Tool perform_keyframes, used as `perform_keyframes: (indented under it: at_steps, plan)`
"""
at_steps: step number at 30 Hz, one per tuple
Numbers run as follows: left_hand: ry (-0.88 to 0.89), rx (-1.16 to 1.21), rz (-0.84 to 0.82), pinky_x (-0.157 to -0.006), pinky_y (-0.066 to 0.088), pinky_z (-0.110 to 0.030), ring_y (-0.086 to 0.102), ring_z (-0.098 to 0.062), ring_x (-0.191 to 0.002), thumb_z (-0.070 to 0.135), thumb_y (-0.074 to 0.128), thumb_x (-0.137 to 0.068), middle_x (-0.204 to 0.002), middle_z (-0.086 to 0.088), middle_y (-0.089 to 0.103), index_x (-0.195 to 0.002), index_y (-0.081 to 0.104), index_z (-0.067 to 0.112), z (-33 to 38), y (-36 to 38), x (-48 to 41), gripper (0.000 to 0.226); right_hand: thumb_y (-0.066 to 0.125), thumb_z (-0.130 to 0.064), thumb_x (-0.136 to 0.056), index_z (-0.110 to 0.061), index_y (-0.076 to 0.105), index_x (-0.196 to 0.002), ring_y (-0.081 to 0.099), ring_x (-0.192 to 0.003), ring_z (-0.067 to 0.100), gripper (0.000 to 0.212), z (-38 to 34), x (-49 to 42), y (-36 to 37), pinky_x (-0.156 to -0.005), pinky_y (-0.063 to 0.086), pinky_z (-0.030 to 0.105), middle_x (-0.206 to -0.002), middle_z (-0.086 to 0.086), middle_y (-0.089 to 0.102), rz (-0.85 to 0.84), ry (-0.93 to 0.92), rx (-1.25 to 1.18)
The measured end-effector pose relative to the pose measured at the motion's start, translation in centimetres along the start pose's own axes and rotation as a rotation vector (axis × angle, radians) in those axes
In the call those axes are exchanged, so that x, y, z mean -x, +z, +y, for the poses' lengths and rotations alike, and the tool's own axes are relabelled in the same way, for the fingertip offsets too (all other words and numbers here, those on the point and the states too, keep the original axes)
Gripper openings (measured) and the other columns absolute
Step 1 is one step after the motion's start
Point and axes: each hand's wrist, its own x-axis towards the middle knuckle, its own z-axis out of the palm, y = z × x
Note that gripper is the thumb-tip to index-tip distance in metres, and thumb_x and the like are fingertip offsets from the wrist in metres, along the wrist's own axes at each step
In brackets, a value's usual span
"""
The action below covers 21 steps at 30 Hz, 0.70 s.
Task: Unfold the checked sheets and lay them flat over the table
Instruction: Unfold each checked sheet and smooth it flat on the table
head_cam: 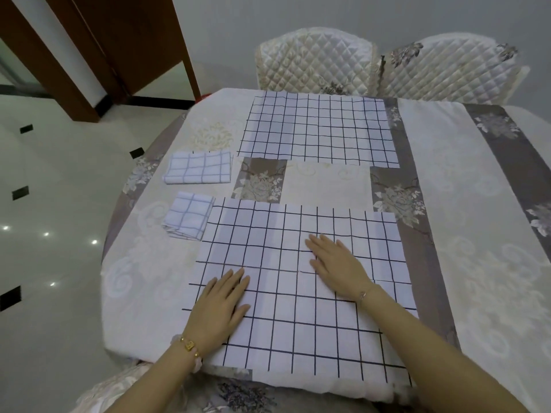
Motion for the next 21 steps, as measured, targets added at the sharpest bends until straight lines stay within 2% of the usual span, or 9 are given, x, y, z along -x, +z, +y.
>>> perform_keyframes:
  at_steps: [4,8,10,11,13,16,18,21]
  plan:
    - [-0.016,0.029,-0.028,-0.113,0.008,-0.028,0.031,-0.015,-0.134,0.052,0.014,-0.098,-0.144,0.0,0.047,-0.14,0.043,0.019,0.1,-0.1,0.1,0.06,0.028,-0.032,-0.101,-0.019,0.018,-0.151,0.01,-0.147,0.016,0.053,3.6,-2.2,-1.8,-0.118,0.01,0.038,-0.16,-0.004,0.014,0.026,0.165,0.018]
    - [-0.029,0.041,-0.052,-0.112,0.008,-0.03,0.029,-0.015,-0.134,0.051,0.014,-0.099,-0.145,0.0,0.046,-0.14,0.043,0.019,0.2,-0.2,0.1,0.06,0.028,-0.033,-0.101,-0.013,0.02,-0.15,0.012,-0.147,0.023,0.054,4.0,-3.4,-2.9,-0.118,0.016,0.042,-0.16,0.003,0.016,0.008,0.273,-0.002]
    - [-0.023,0.039,-0.042,-0.112,0.009,-0.031,0.03,-0.016,-0.134,0.051,0.014,-0.098,-0.145,0.0,0.046,-0.14,0.043,0.019,0.1,0.0,0.1,0.06,0.021,-0.04,-0.097,-0.01,0.025,-0.148,0.016,-0.146,0.025,0.059,2.3,-3.4,-3.0,-0.117,0.018,0.042,-0.158,0.006,0.022,0.041,0.238,0.022]
    - [-0.021,0.038,-0.031,-0.112,0.01,-0.031,0.03,-0.016,-0.134,0.051,0.014,-0.098,-0.144,0.0,0.046,-0.14,0.044,0.019,0.1,0.0,0.1,0.06,0.017,-0.042,-0.094,-0.01,0.028,-0.147,0.018,-0.145,0.025,0.063,1.1,-3.3,-2.9,-0.117,0.019,0.042,-0.156,0.007,0.025,0.05,0.166,0.044]
    - [-0.013,0.029,0.01,-0.11,0.017,-0.033,0.035,-0.016,-0.13,0.051,0.015,-0.098,-0.14,0.0,0.051,-0.135,0.05,0.019,0.2,0.1,-0.2,0.06,0.02,-0.038,-0.095,-0.012,0.032,-0.146,0.021,-0.145,0.025,0.058,-1.9,-2.9,-2.2,-0.116,0.017,0.042,-0.155,0.006,0.029,0.012,-0.016,0.021]
    - [0.017,0.005,0.097,-0.095,0.031,-0.033,0.049,-0.017,-0.113,0.048,0.033,-0.092,-0.124,0.0,0.063,-0.12,0.058,0.022,0.5,-0.7,-1.0,0.046,0.015,-0.042,-0.093,-0.015,0.034,-0.146,0.022,-0.145,0.024,0.063,-4.9,-2.4,-0.7,-0.117,0.014,0.041,-0.155,0.003,0.03,-0.047,-0.164,-0.001]
    - [0.037,-0.013,0.143,-0.087,0.032,-0.031,0.053,-0.017,-0.103,0.046,0.042,-0.084,-0.117,0.003,0.065,-0.112,0.055,0.025,0.6,-1.1,-1.5,0.037,0.01,-0.043,-0.092,-0.018,0.027,-0.148,0.016,-0.147,0.02,0.064,-4.7,-2.5,-0.1,-0.118,0.01,0.039,-0.157,-0.001,0.024,-0.049,-0.117,0.005]
    - [0.047,-0.02,0.173,-0.088,0.032,-0.033,0.048,-0.018,-0.105,0.044,0.039,-0.088,-0.117,0.0,0.065,-0.113,0.053,0.024,0.6,-0.8,-1.4,0.035,0.023,-0.033,-0.101,-0.018,0.018,-0.151,0.008,-0.148,0.017,0.052,-2.6,-2.7,-0.4,-0.118,0.005,0.037,-0.16,-0.003,0.013,-0.01,0.055,-0.009]
